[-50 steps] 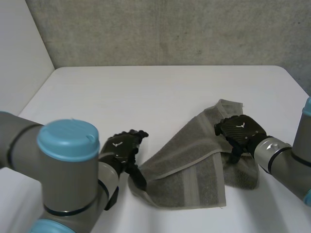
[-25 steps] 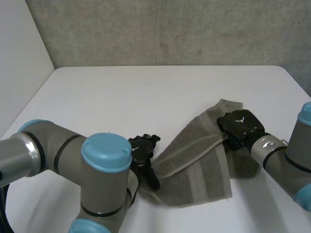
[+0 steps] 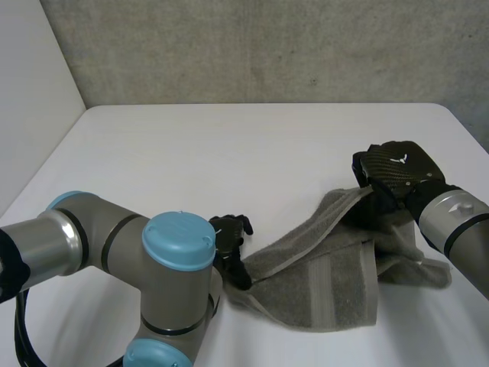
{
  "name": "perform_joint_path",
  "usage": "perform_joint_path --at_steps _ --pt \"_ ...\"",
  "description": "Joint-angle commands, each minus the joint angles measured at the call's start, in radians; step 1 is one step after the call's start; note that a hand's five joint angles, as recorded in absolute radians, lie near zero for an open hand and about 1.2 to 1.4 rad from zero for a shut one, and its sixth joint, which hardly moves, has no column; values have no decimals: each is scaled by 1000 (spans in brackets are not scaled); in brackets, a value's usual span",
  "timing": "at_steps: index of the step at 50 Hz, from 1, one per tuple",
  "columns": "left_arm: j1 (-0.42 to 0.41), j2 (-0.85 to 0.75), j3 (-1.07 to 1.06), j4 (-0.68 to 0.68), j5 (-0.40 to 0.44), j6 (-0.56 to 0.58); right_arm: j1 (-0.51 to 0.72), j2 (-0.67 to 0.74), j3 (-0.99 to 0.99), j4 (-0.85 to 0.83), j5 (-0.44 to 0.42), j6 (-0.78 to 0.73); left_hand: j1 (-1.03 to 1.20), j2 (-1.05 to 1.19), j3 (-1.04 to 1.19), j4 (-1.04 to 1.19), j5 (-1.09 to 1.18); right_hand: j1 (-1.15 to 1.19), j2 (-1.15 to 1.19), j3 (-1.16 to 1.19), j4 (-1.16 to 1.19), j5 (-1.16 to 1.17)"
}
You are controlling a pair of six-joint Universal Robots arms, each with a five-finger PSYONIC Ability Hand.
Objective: Fold the towel.
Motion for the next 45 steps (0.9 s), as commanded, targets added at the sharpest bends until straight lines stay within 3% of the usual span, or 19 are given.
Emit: perform_joint_path --at_steps 1,6,12,13,20,22,25,27,28,32,34,39,45 --pt "-32 2 -2 -4 19 0 2 37 -5 -1 3 -9 218 218 218 218 219 64 74 83 56 45" --pt "-47 -3 -11 -19 16 2 -6 48 -20 -2 3 -11 532 531 531 531 532 64 74 83 56 45" --pt "-46 -12 6 -21 8 21 -7 62 -69 -4 4 -9 735 734 735 735 735 64 74 83 56 45" --pt "-44 -14 14 -18 6 37 -7 60 -86 -7 4 -9 901 900 900 900 901 64 74 83 56 45" --pt "-21 -23 94 -4 -9 137 4 74 -198 -25 41 -3 920 919 919 919 920 64 74 83 56 45" --pt "34 -15 190 19 -53 224 4 89 -237 -56 52 -5 920 919 919 919 920 64 74 83 56 45" --pt "68 0 252 39 -72 267 5 100 -292 -200 66 0 920 919 919 919 920 64 74 83 56 45" --pt "134 69 366 91 -74 333 10 98 -290 -429 67 9 920 919 919 919 920 64 74 83 56 45" --pt "134 69 367 91 -74 333 10 98 -290 -430 67 9 920 919 919 919 920 64 74 83 56 45" --pt "155 173 469 187 -55 354 16 80 -241 -726 69 38 920 919 919 919 920 64 74 83 56 45" --pt "155 207 466 212 -41 357 28 69 -228 -748 64 55 920 919 919 919 920 64 74 83 56 45" --pt "151 276 380 215 -3 364 48 57 -198 -615 50 81 920 919 919 919 920 64 74 83 56 45" --pt "146 310 105 204 3 386 50 78 -128 -386 -54 64 920 919 919 919 920 64 74 83 56 45"
